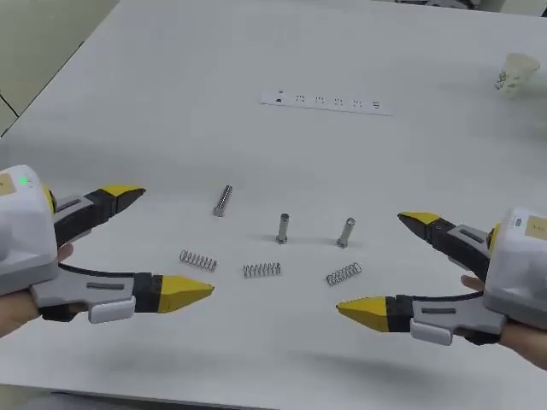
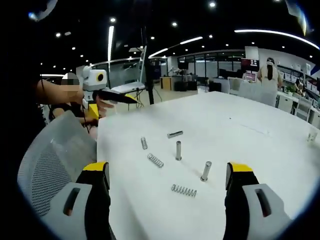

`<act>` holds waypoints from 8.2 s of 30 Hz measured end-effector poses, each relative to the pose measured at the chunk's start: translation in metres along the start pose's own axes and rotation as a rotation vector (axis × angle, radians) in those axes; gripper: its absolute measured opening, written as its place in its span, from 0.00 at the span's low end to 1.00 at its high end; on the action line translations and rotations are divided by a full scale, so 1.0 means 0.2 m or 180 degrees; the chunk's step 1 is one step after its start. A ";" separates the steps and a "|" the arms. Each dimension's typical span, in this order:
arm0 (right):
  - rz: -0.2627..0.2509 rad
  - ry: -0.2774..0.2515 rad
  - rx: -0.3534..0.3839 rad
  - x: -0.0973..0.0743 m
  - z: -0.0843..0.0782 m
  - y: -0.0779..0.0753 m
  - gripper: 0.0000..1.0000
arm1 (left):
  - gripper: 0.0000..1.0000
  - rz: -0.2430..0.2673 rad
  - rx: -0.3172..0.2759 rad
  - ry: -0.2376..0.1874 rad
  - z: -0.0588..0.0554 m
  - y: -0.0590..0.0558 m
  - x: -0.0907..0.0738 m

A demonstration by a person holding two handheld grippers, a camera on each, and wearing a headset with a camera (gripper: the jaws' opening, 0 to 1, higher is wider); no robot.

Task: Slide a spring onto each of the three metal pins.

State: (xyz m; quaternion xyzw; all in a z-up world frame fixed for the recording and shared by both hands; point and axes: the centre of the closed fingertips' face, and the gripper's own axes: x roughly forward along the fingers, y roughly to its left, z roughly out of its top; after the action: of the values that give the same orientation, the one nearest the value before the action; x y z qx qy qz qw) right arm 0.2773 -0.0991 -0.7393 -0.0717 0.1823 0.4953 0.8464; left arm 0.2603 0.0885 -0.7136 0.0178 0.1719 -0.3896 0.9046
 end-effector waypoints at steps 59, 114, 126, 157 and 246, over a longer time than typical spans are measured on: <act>-0.0016 -0.0103 0.0265 -0.05 0.08 0.04 0.89 | 0.94 0.0000 -0.0219 0.0063 -0.02 0.08 0.04; -0.0137 0.0045 0.0383 -0.13 -0.02 0.03 0.84 | 0.40 0.0262 -0.0896 0.0986 -0.03 0.40 0.37; -0.0177 0.0072 0.0439 -0.15 -0.05 0.04 0.83 | 0.33 0.0283 -0.0963 0.1246 -0.08 0.46 0.48; -0.0249 0.0172 0.0514 -0.18 -0.12 0.01 0.82 | 0.14 0.0584 -0.1451 0.1883 -0.30 0.68 0.75; -0.0090 0.0233 0.0345 -0.11 -0.06 0.01 0.79 | 0.00 0.0709 -0.1438 0.1160 -0.27 0.56 0.63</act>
State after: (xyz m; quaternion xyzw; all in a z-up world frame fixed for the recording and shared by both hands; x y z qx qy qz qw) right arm 0.2629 -0.1185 -0.7420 -0.0465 0.2386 0.4696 0.8487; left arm 0.4035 0.0877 -0.8174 -0.0955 0.4104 -0.2305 0.8771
